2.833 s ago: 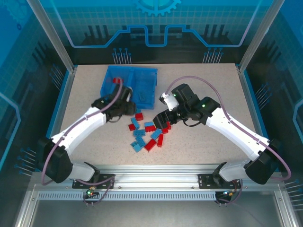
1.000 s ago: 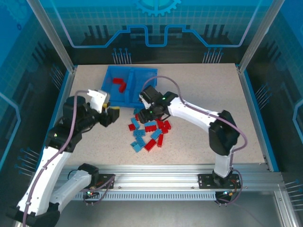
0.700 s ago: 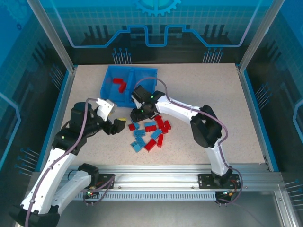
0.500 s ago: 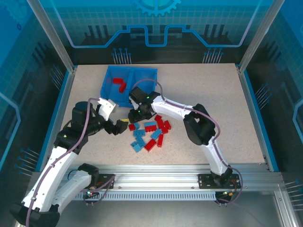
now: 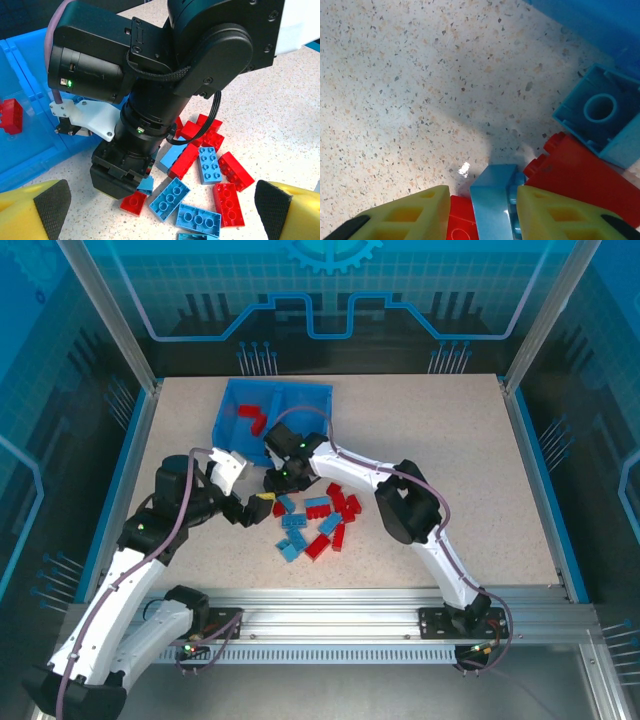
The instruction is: Sort the legos into containers by color
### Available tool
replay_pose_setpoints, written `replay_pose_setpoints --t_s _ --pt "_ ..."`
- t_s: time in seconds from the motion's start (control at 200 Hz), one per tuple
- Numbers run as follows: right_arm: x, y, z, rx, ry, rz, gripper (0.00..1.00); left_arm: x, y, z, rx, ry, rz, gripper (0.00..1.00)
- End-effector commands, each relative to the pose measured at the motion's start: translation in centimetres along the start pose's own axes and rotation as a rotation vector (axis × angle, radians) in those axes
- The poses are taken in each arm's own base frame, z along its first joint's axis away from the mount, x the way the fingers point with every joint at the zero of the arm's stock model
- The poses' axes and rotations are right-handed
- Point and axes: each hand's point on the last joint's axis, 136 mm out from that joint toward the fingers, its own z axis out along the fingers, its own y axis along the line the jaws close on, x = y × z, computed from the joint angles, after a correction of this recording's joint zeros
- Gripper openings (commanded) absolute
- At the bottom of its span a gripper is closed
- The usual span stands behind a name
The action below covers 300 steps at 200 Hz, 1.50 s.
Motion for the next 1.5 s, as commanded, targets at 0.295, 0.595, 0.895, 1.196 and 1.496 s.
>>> replay_pose_setpoints --t_s 0.295,0.595,0.895,1.196,1.496 --pt "4.3 -2.3 -0.9 0.32 0.041 -0.133 0.33 0.0 -0.2 0.3 0.021 0.001 0.02 0.99" --pt "6.2 -3.2 0.1 0.299 0.13 -0.084 0.42 0.1 0.0 0.4 0.012 0.009 0.016 0.99" --pt "5.3 -2.5 -0.8 0.197 0.071 -0.046 0.24 0.2 -0.1 0.4 0.015 0.013 0.021 0.99" --pt "-1.4 0.1 -11.1 0.159 -0.258 -0.098 0.21 -0.1 0.2 -0.4 -0.026 -0.008 0.042 0.99" --pt "-10.7 -3.4 -14.8 0.272 -0.501 -0.119 0.22 -0.3 -0.1 -1.3 -0.032 -0.039 0.07 0.99"
